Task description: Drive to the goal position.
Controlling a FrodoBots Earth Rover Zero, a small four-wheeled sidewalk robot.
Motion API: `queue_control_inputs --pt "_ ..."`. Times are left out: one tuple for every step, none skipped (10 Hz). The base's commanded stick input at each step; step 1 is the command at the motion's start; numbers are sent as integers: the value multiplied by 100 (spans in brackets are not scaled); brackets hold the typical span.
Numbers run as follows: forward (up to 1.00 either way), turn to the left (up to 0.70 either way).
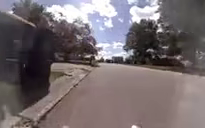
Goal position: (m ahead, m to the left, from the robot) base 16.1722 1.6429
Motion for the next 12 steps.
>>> queue_control_inputs --pt "85 0" --pt "85 0" --pt "85 0" --pt "85 0" --pt "85 0" --pt "85 0" --pt "85 0" --pt "85 0" --pt "85 0" --pt "85 0" --pt "85 0" --pt "85 0"
